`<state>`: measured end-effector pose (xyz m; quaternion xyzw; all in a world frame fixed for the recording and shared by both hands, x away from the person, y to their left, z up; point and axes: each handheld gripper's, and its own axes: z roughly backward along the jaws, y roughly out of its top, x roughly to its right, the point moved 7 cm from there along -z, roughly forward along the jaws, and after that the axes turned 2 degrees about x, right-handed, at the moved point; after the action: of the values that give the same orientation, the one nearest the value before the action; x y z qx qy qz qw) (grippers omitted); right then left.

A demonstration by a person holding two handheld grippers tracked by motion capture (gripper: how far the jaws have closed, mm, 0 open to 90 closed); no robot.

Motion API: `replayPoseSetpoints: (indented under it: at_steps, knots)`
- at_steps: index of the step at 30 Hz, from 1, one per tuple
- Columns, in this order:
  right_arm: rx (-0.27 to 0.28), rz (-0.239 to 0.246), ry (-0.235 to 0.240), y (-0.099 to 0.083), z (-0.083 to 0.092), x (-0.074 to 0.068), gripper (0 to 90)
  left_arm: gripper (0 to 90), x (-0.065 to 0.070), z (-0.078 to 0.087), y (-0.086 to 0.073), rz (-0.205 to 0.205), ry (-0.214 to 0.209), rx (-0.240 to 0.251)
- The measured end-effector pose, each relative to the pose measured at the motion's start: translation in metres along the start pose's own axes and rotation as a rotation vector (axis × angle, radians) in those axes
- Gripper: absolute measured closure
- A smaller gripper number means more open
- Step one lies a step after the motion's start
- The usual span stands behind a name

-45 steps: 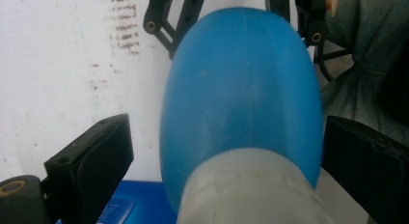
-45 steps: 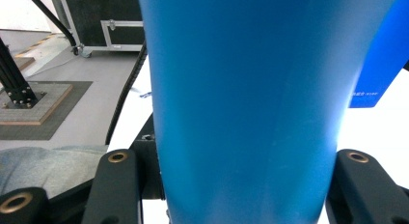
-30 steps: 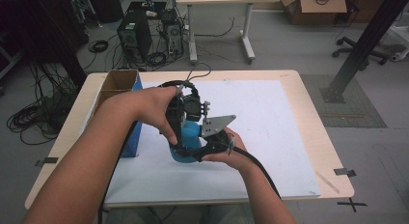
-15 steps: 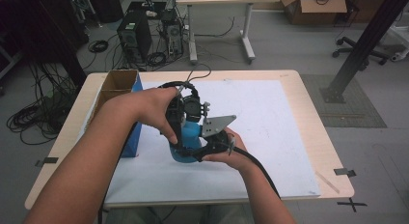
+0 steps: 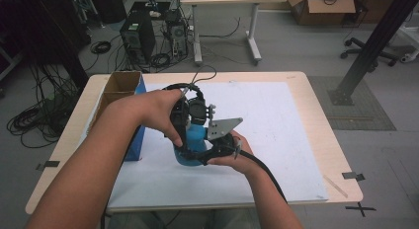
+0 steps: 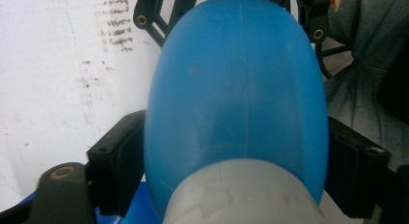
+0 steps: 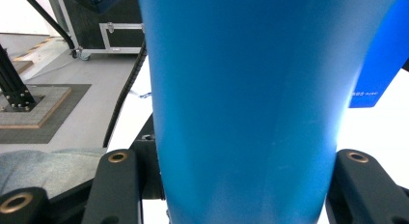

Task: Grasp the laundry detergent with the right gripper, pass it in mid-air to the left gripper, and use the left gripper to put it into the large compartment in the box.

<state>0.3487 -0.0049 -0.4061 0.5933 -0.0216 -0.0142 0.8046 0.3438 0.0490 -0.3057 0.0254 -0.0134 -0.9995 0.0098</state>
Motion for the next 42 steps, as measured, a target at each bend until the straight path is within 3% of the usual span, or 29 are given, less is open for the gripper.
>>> replayPoseSetpoints:
  at_steps: [9,10,11,12,18,20,30,35,39,42]
  knots:
    - [0.003,0.005,-0.001,0.001,0.0,-0.001,44.5,27.0,0.0,0.001,0.0,0.01,-0.006,-0.01]
    - [-0.012,-0.041,0.006,0.002,0.001,-0.004,44.5,27.4,0.0,0.001,0.0,0.01,-0.006,-0.009]
    - [-0.008,-0.037,0.003,0.002,0.0,-0.003,44.5,27.9,0.0,0.001,0.0,0.008,-0.004,-0.014]
    - [0.004,0.002,0.0,0.001,-0.001,-0.001,44.5,28.7,0.0,0.0,0.0,0.009,-0.004,-0.014]
    - [0.0,0.002,-0.002,0.001,0.0,-0.001,44.5,31.0,0.0,0.0,0.001,0.021,-0.01,-0.03]
    - [0.0,0.007,-0.004,0.001,0.0,-0.001,44.5,38.3,0.0,0.0,0.001,0.022,-0.009,-0.038]
    - [0.021,0.006,0.001,0.004,0.002,-0.002,43.8,39.4,0.002,0.005,0.004,0.028,-0.008,-0.068]
    - [0.058,0.007,0.001,0.007,0.001,-0.003,41.8,39.6,0.003,0.011,0.005,0.025,-0.002,-0.074]
    - [0.056,-0.021,-0.016,0.007,0.003,-0.002,28.3,39.7,0.003,0.017,0.006,0.034,0.007,-0.063]
    - [0.049,-0.031,-0.033,0.004,0.003,-0.001,23.0,39.8,0.003,0.022,0.006,0.032,0.005,-0.064]
